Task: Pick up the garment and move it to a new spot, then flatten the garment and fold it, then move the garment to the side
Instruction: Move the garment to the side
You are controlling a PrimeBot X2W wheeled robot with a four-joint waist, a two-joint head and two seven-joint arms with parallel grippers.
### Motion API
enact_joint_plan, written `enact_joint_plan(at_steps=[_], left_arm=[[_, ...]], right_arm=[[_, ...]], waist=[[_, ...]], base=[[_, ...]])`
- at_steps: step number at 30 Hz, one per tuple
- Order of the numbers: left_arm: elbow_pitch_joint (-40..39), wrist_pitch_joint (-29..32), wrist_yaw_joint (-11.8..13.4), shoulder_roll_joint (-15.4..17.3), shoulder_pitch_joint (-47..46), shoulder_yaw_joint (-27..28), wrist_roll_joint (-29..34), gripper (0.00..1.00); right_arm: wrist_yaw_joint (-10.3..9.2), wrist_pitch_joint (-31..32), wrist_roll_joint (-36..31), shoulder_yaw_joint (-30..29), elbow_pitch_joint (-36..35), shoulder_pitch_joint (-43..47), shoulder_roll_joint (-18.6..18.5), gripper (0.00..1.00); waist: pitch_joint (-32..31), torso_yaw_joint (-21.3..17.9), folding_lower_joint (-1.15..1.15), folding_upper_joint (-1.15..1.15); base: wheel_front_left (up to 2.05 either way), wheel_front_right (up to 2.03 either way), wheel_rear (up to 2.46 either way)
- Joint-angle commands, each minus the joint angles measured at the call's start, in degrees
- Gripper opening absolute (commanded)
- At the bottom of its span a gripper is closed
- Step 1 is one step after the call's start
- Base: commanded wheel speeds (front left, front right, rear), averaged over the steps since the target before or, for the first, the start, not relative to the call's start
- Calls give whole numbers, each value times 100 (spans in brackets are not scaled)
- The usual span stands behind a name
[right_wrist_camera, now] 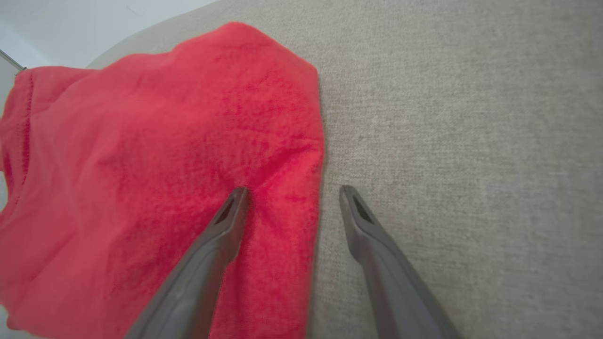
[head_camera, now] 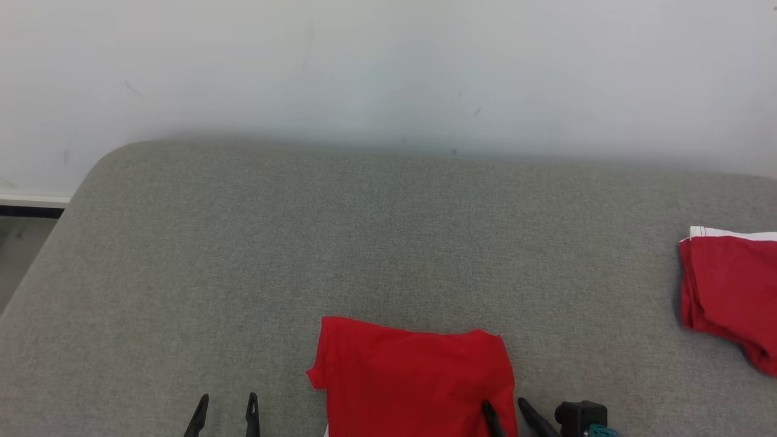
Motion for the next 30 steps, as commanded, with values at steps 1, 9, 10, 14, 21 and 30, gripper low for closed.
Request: enact_joint_plan(at_steps=[1, 9, 10, 14, 21, 30], left_arm=[[15, -18, 18, 1, -43, 2, 35, 100], [-19, -18, 32, 0, -16, 17, 24, 100], [-29, -18, 20, 0, -29, 3, 24, 100], [-66, -17, -57, 0, -152, -101, 78, 100], [-139, -17, -85, 1, -365, -474, 7, 100], [-222, -18, -22, 4, -654, -778, -130, 100]], right_arm=[[-14, 85, 136, 143, 115, -28, 36, 100], [-15, -76, 515, 347, 138, -296, -139, 0], [-15, -95, 522, 295, 137, -337, -181, 0], [-15, -114, 408, -93, -88, -413, -347, 0], [-15, -115, 52, -601, -440, -232, -398, 0], [-15, -116, -88, -587, -561, -242, -320, 0]], waist=[[12, 23, 0, 0], [33, 25, 0, 0], [42, 11, 0, 0], [95, -133, 0, 0], [141, -908, 0, 0], [301, -2434, 0, 0]], base=[[0, 0, 0], [0, 0, 0], [0, 0, 0], [0, 0, 0], [0, 0, 0], [0, 0, 0]])
